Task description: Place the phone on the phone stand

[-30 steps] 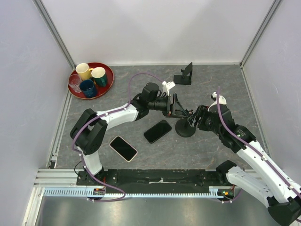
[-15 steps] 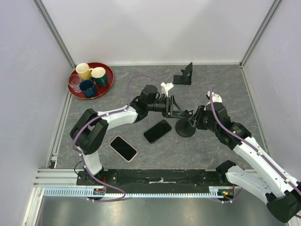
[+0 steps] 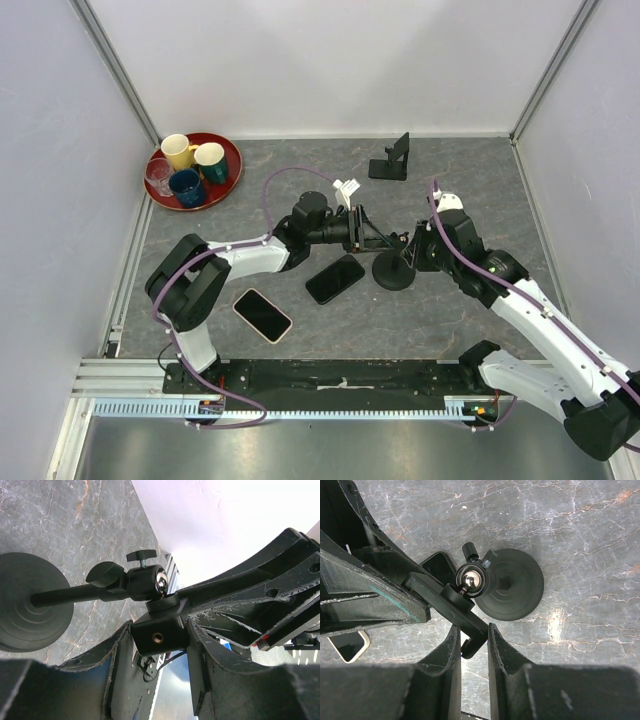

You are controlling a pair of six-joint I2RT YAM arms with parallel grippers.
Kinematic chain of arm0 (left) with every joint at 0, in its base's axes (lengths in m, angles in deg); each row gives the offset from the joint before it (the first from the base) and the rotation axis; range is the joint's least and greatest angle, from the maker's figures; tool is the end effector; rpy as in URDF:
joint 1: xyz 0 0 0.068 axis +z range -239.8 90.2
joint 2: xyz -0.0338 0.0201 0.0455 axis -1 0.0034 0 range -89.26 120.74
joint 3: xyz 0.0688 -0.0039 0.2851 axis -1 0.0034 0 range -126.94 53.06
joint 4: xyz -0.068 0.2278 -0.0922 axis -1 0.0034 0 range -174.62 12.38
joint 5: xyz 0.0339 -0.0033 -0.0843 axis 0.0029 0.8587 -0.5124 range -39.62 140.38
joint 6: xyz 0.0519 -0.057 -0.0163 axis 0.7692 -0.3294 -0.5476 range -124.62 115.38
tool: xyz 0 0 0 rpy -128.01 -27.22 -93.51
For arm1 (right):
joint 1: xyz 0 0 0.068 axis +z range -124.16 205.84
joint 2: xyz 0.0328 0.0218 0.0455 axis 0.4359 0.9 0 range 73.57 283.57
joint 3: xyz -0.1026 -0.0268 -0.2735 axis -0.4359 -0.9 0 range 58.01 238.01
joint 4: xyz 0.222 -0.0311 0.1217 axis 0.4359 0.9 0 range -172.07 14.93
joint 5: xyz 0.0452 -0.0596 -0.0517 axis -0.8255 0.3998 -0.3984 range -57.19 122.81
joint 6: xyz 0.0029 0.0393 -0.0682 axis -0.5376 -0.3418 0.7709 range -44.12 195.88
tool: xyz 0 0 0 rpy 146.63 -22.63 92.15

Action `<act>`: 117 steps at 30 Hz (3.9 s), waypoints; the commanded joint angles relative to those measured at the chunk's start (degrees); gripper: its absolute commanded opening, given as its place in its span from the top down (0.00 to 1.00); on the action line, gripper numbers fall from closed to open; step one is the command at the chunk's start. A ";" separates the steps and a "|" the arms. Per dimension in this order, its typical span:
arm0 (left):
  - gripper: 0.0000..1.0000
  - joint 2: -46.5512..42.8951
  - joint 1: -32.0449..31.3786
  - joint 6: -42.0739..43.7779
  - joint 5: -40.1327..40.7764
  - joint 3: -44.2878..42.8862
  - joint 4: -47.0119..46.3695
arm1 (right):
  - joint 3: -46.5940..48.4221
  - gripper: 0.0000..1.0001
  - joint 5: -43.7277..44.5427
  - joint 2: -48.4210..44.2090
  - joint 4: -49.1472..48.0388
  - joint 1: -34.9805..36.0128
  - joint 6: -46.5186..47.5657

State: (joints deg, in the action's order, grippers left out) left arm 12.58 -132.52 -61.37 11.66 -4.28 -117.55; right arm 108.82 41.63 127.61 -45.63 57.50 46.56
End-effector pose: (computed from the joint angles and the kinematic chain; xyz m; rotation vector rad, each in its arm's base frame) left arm 0.2759 -0.3124 0.2430 0.3338 2.1115 -1.7460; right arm 0.1775 0.0972 0.3010 0.0359 2.2836 0.3923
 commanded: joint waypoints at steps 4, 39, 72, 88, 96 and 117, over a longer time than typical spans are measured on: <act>0.98 2.66 -3.60 -0.90 -0.13 2.85 2.78 | 2.28 1.00 11.75 1.24 1.87 -1.86 4.09; 0.43 -4.70 -5.97 4.28 3.92 4.43 9.27 | 7.55 0.41 3.05 5.46 4.15 -9.69 13.77; 0.04 -15.90 -10.18 -5.21 12.77 10.06 -0.82 | -4.65 0.02 -44.74 2.73 -27.18 -29.01 -8.44; 0.20 -1.56 -12.39 -14.00 27.38 1.27 -6.80 | -18.55 0.17 -52.50 3.61 -48.22 -33.33 -24.56; 0.28 -1.65 -12.21 -14.97 29.49 2.94 -6.63 | -19.08 0.24 -51.80 4.93 -48.49 -33.15 -23.85; 0.29 -1.30 -10.46 -14.97 28.97 4.43 -6.01 | -21.01 0.43 -52.94 11.43 -54.55 -32.19 -23.94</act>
State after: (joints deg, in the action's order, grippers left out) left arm 10.88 -143.50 -75.93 40.27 0.55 -121.46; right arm 89.02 -10.19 138.08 -95.51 24.91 22.93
